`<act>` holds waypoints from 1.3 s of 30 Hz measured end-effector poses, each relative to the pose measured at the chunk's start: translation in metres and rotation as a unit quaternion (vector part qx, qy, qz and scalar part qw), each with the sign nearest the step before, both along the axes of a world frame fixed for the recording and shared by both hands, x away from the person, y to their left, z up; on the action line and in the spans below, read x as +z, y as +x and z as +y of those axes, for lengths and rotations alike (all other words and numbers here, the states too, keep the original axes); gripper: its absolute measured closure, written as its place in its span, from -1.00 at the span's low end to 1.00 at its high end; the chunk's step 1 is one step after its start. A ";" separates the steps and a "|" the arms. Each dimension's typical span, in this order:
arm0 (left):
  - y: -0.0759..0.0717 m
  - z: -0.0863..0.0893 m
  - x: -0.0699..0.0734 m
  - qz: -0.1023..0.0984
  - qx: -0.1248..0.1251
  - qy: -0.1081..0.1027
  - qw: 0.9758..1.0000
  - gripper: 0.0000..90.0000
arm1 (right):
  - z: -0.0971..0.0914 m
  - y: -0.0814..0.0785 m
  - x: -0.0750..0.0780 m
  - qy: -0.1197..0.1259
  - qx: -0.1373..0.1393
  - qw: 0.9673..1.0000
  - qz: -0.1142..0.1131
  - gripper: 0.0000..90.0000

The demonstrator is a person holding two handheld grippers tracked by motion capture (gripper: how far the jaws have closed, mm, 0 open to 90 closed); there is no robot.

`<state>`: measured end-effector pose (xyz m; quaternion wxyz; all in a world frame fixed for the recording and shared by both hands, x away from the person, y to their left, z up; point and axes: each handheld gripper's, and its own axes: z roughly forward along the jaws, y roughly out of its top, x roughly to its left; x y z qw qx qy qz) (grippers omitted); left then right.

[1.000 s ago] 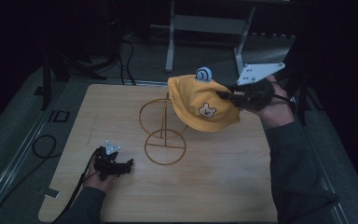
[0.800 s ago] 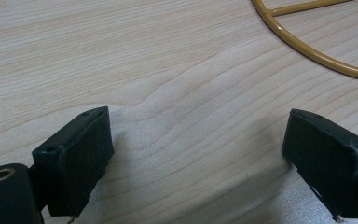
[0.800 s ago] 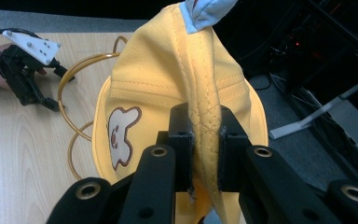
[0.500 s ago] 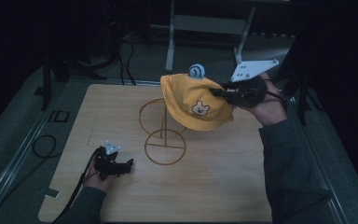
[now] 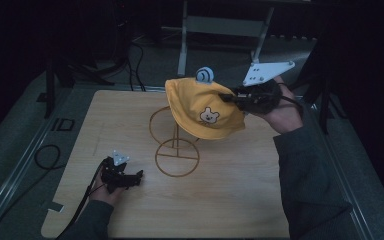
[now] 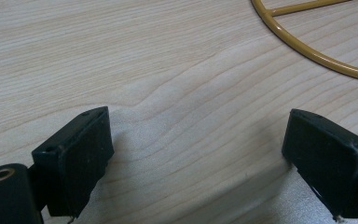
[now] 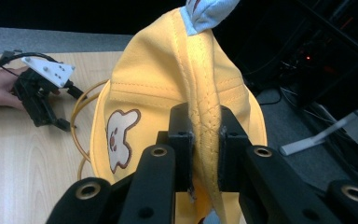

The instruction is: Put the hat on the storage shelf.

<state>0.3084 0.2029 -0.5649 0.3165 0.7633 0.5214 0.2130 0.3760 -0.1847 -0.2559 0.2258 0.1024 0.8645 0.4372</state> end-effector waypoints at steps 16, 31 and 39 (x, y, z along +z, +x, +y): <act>0.000 0.000 0.000 0.000 0.000 0.000 1.000 -0.81 | 0.038 0.012 -0.005 -0.013 0.023 0.999 0.020 0.76; 0.000 0.000 0.000 -0.001 0.001 0.000 1.000 -0.81 | 0.083 0.031 -0.013 -0.061 0.031 0.996 0.056 0.71; 0.000 0.000 0.000 -0.001 -0.001 0.001 1.000 -0.81 | 0.112 0.034 -0.021 -0.090 0.038 0.993 0.071 0.65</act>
